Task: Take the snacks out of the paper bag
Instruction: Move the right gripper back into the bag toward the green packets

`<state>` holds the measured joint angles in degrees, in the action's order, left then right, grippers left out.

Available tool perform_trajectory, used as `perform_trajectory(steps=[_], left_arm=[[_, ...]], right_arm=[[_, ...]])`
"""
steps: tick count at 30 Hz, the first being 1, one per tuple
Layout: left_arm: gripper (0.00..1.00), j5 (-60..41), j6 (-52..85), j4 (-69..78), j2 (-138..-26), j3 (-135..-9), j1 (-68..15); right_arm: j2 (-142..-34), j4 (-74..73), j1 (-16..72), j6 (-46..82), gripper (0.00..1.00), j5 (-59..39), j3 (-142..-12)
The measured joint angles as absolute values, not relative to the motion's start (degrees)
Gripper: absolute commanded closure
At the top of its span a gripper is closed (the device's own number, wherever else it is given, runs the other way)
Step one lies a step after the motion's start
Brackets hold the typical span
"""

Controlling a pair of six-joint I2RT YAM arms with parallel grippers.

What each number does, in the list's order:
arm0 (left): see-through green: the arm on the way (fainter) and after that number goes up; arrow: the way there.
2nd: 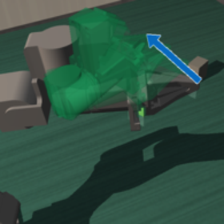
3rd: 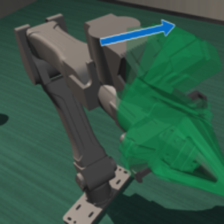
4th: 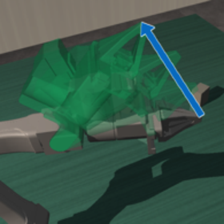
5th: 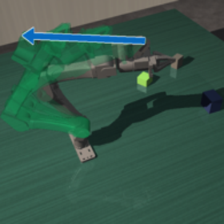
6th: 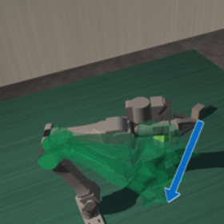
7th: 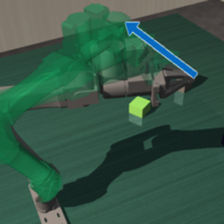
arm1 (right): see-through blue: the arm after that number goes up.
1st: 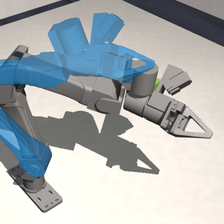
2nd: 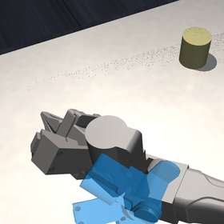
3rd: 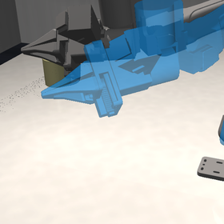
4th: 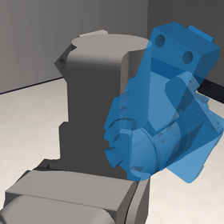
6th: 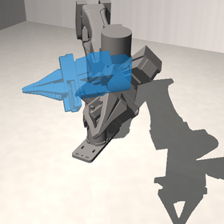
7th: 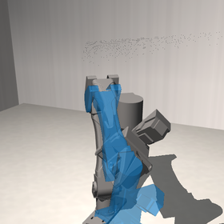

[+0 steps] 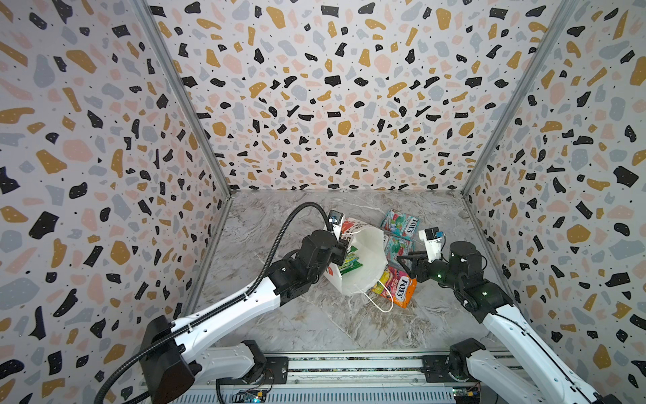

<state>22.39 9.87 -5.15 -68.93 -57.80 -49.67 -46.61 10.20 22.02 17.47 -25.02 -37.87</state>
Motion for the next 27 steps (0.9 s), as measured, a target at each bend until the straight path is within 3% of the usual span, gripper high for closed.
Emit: perform_trajectory(steps=[14, 27], left_arm=[[1.0, 22.4, 9.9, -5.1, -68.9, -57.8, -49.7], [1.0, 22.4, 9.9, -5.1, -68.9, -57.8, -49.7]], right_arm=[[-58.9, 2.5, 39.4, 18.1, 0.44, -29.1, -37.9], [-70.5, 0.4, 42.5, 19.2, 0.44, -25.6, -42.8]])
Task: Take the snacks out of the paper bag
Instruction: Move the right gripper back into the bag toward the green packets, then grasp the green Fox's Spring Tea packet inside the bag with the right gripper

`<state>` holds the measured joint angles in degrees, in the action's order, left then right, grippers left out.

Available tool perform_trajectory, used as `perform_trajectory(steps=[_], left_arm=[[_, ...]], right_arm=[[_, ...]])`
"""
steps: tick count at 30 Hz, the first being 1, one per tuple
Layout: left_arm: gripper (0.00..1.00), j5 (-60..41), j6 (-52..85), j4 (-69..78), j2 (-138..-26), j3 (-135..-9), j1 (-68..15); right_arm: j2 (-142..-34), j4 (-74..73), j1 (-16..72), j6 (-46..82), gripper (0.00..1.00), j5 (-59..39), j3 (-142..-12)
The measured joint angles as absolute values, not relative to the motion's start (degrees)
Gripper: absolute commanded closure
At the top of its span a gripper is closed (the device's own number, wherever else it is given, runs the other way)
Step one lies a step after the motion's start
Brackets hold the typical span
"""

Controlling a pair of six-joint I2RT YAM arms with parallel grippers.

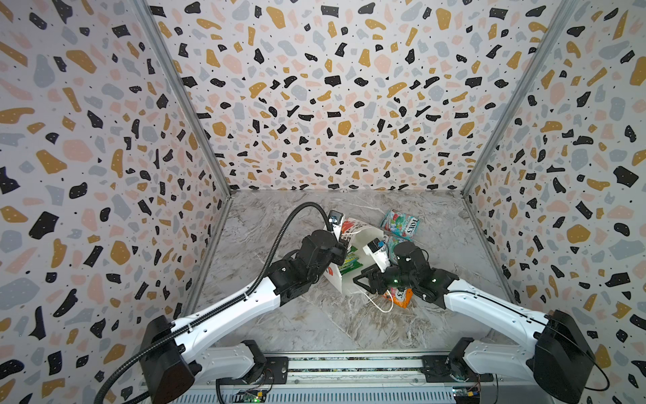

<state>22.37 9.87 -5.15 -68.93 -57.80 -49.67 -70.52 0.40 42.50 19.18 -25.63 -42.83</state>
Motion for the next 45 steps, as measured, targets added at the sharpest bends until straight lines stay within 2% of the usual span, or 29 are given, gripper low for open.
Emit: perform_trajectory(steps=[9, 20, 34, 45], left_arm=[[1.0, 22.3, 9.9, -5.1, -68.9, -57.8, -49.7], [1.0, 22.3, 9.9, -5.1, -68.9, -57.8, -49.7], [1.0, 21.5, 9.9, -5.1, -68.9, -57.8, -49.7], [1.0, 21.5, 9.9, -5.1, -68.9, -57.8, -49.7]], right_arm=[[-78.8, 0.5, 42.5, 21.9, 0.44, -21.5, -48.5], [-85.6, 0.4, 42.5, 33.0, 0.45, -16.6, -54.7], [-90.8, -6.7, 42.5, 47.0, 0.49, -14.3, -55.6], [-94.5, -9.5, 42.3, 51.4, 0.48, -13.3, -55.8]])
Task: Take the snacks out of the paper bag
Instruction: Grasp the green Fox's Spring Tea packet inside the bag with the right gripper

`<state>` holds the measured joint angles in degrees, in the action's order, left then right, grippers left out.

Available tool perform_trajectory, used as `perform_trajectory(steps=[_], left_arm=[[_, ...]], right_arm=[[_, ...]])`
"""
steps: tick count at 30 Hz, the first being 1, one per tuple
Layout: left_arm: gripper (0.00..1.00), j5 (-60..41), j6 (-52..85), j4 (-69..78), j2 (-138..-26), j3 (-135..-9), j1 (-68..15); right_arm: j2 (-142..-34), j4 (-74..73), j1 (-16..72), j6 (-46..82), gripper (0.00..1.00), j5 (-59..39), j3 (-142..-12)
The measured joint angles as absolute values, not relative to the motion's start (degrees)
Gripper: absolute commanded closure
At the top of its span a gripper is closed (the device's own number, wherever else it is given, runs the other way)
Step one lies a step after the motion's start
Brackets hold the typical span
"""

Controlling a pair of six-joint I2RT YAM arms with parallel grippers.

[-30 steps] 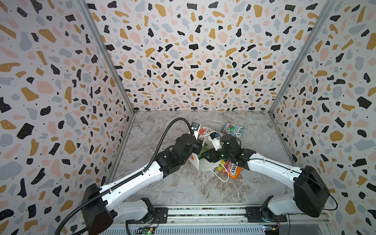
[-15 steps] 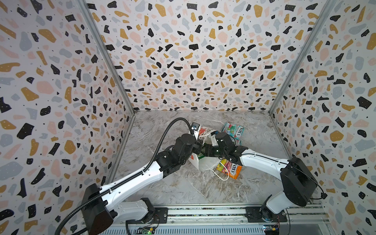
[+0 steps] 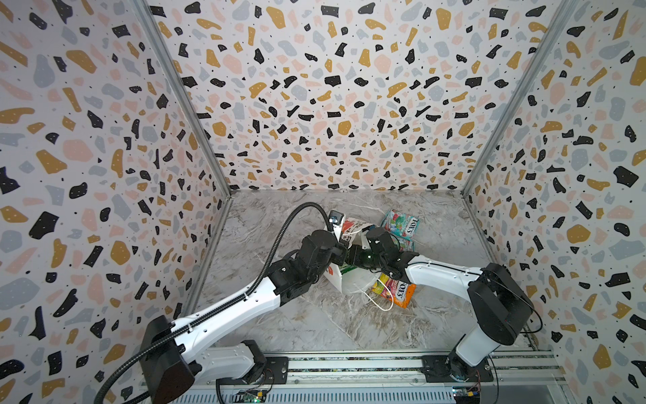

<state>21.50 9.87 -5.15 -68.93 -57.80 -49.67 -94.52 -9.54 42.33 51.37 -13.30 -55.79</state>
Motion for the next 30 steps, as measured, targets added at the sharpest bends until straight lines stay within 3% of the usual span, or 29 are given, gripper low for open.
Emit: perform_trajectory(steps=[6, 13, 19, 22, 30], left_arm=[[1.0, 21.5, 9.9, -5.1, -68.9, -57.8, -49.7], [1.0, 21.4, 9.9, -5.1, -68.9, -57.8, -49.7], [1.0, 21.4, 9.9, -5.2, -68.9, -57.8, -49.7], [1.0, 21.4, 9.9, -5.2, -68.9, -57.8, -49.7], [1.0, 21.6, 9.9, -5.2, -68.9, -57.8, -49.7]], right_arm=[[-96.0, -9.9, 42.3, 52.5, 0.48, -12.1, -57.4], [-99.6, -11.3, 42.3, 53.8, 0.58, -11.2, -59.7], [-101.2, -11.8, 42.3, 53.8, 0.9, -10.9, -60.2], [-101.2, -12.1, 42.3, 53.5, 1.0, -10.9, -60.2], [-100.2, -11.6, 42.7, 51.4, 1.0, -10.8, -60.2]])
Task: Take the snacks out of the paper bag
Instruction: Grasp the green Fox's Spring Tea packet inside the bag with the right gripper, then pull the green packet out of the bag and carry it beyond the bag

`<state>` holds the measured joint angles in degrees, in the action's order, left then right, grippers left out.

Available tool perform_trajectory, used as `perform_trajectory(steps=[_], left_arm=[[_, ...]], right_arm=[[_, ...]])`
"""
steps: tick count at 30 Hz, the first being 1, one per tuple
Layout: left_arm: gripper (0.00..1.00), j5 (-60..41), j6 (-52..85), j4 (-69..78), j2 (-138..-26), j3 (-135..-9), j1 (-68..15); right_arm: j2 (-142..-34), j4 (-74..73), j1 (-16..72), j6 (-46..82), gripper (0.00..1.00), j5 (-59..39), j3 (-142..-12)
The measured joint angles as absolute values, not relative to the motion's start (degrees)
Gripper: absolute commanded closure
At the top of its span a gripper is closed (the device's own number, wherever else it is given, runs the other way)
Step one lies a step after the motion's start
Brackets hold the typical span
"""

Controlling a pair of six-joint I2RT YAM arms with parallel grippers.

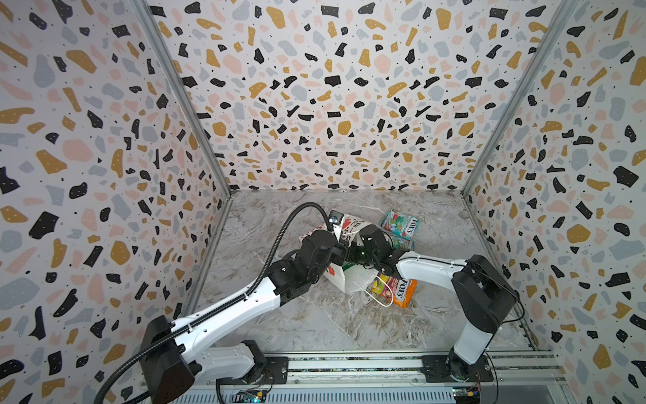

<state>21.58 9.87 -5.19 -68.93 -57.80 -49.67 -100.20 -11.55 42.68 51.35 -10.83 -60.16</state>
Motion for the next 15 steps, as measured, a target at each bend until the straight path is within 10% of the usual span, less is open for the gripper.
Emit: perform_trajectory(steps=[15], left_arm=[[1.0, 23.6, 9.9, -5.2, -68.8, -57.8, -49.7]], right_arm=[[-90.8, -5.4, 42.8, 44.3, 1.0, -10.9, -56.7]])
